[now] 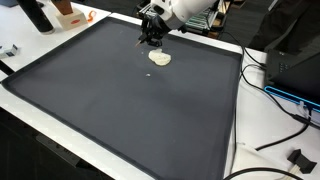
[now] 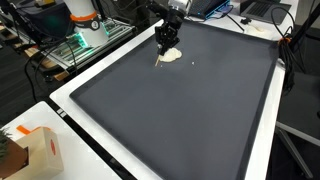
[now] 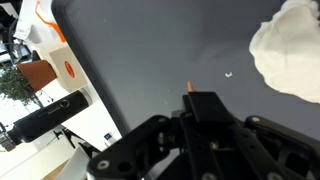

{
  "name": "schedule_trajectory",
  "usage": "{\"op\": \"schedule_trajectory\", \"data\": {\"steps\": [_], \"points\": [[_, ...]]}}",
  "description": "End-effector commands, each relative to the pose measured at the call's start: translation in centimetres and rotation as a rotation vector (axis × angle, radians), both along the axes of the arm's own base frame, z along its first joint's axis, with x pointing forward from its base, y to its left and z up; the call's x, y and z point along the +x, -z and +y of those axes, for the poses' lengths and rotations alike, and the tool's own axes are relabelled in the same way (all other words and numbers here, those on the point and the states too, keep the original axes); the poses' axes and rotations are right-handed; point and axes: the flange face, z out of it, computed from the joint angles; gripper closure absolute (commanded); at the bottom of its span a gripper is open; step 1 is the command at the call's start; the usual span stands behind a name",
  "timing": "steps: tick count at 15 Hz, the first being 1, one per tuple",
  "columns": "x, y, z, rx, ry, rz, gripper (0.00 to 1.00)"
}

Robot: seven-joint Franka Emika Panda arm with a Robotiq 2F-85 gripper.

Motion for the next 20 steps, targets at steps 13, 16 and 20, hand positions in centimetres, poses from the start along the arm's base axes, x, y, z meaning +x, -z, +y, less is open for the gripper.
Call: {"op": "schedule_trajectory", "data": {"steps": [13,16,20], "points": [[2.4,0.4,-2.8,-0.095,0.1,-0.032,0.97],[2.2,0.4,-2.4,-0.095,0.09,-0.032,0.97],[1.6,0.6,-1.2,-0.1,0.063,-0.031,0.97]]}}
